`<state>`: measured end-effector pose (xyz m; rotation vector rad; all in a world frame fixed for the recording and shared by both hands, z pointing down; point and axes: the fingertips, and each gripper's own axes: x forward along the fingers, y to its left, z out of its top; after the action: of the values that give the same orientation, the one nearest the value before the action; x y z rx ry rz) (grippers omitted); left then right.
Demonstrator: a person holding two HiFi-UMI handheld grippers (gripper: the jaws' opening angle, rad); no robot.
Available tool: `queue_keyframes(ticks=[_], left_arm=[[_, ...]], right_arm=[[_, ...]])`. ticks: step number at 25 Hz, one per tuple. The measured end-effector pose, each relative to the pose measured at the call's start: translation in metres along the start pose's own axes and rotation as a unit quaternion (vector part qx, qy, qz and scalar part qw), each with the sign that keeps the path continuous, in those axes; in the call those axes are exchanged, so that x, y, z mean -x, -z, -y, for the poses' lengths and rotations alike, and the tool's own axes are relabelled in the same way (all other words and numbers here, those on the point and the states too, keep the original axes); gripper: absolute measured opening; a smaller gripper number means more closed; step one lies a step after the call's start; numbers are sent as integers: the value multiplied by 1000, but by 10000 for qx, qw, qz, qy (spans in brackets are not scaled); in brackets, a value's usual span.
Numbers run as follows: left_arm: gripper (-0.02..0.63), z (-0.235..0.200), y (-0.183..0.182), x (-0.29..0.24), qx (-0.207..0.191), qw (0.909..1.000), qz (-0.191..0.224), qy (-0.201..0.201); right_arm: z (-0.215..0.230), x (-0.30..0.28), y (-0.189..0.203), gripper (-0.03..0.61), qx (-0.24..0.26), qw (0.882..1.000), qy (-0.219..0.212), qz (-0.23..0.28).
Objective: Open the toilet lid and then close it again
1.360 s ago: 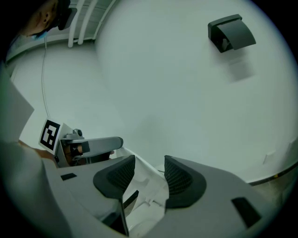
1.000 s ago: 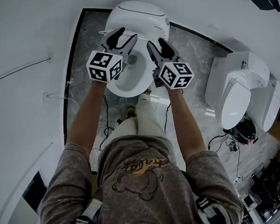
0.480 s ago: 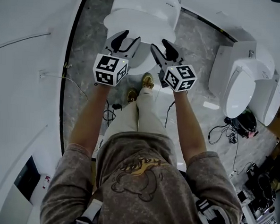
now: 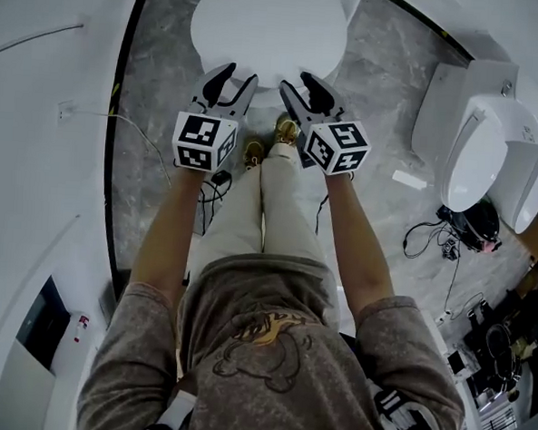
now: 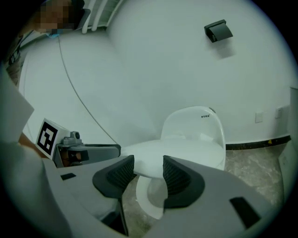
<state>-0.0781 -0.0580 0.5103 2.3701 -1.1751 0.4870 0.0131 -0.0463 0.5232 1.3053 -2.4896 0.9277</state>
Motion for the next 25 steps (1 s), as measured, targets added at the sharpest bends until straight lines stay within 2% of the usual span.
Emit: queue_keyframes(ticks=[7, 15, 25], left_arm=[[183, -6, 79, -9, 237, 9991, -309, -164], [183, -19, 161, -29, 448, 9969, -611, -206], [183, -34, 225, -59, 595, 9934, -949, -264]], right_arm=[[8, -11, 74, 192, 67, 9988, 195, -443], [27, -32, 147, 166, 102, 9970, 256, -717], [51, -58, 205, 160, 28, 9938, 288, -1072]])
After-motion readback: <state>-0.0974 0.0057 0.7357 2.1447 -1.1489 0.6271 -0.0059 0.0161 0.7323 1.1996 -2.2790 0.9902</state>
